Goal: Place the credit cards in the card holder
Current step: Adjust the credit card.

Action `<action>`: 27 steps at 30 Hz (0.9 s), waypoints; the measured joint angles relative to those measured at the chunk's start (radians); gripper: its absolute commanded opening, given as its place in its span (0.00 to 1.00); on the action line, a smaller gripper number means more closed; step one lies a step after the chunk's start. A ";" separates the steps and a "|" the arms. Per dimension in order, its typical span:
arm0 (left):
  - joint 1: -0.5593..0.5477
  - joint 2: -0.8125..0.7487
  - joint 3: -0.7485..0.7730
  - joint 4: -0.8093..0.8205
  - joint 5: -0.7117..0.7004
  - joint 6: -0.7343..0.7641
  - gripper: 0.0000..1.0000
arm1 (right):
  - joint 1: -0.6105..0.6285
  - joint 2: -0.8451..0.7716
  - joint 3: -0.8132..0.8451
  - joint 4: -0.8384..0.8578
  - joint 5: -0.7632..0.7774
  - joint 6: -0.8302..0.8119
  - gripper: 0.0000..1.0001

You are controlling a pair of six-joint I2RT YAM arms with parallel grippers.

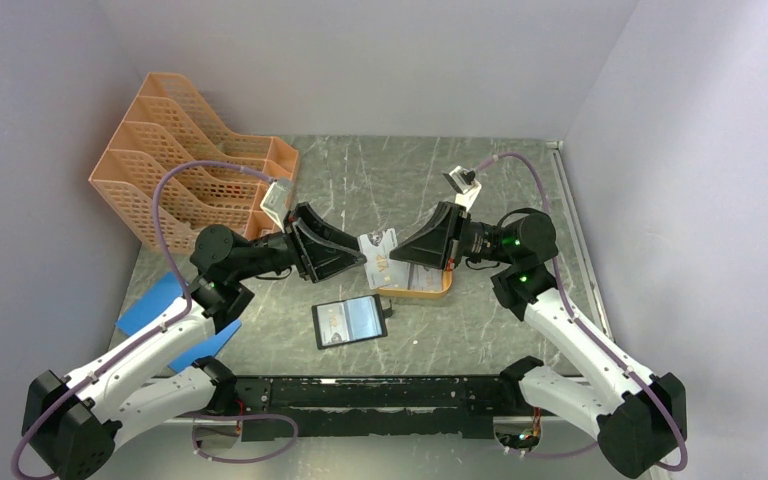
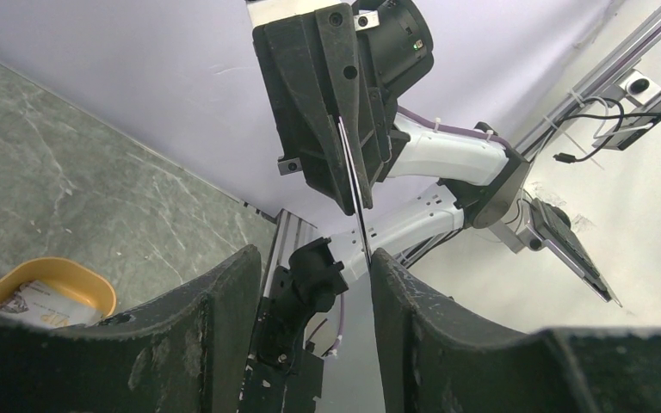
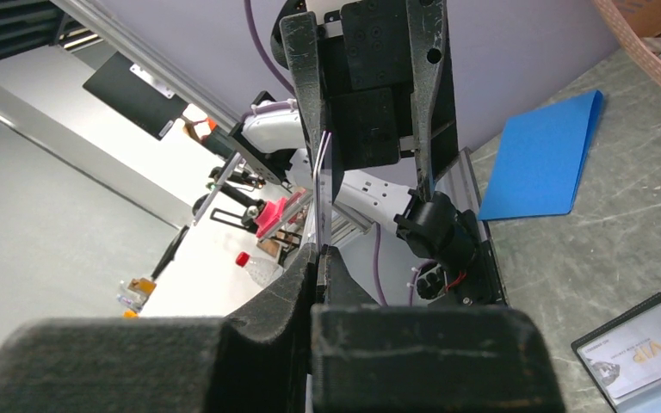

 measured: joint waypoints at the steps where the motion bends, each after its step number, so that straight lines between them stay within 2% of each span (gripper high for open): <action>1: 0.000 0.000 0.000 0.000 0.000 0.000 0.54 | 0.000 0.000 0.000 0.000 0.000 0.000 0.00; 27: 0.014 -0.010 -0.011 0.044 0.001 -0.032 0.55 | 0.000 -0.006 0.000 0.006 0.000 0.004 0.00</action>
